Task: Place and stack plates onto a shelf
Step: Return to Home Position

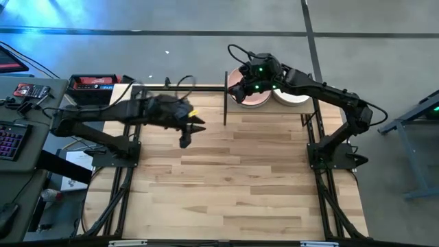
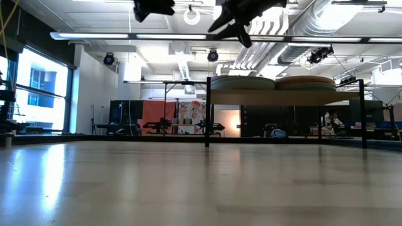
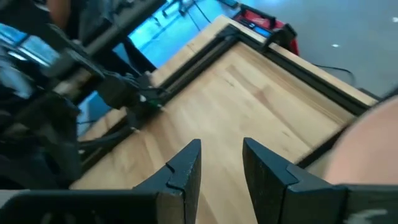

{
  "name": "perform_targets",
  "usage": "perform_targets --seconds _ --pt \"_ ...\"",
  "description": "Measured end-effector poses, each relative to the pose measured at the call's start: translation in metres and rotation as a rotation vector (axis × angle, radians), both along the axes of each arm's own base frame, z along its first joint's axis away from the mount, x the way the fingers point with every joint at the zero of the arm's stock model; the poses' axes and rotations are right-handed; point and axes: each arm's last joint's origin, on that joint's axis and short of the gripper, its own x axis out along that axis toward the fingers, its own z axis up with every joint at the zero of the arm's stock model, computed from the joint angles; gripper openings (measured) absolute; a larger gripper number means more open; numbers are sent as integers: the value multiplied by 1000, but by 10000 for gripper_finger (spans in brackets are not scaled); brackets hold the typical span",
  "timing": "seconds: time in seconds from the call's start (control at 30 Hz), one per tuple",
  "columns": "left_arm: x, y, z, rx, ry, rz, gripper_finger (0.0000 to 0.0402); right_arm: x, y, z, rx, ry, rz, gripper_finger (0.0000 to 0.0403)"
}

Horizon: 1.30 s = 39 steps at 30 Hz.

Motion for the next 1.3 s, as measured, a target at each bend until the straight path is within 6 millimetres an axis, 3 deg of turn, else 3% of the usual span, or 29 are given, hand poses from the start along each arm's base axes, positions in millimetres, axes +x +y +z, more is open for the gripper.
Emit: perform_targets --seconds 0.27,0.57,0.83,1.3 --pt "-29 -22 -33 14 -271 -85 106 12 17 7 5 -85 39 100" --pt "-56 -37 -103 -1 -167 -158 106 18 34 8 0 -91 81 100" --pt "-71 -46 -157 -35 -198 -199 106 21 42 8 -11 -86 85 100" --pt "-97 -51 -213 -62 -42 -222 106 19 45 2 15 -27 95 100"
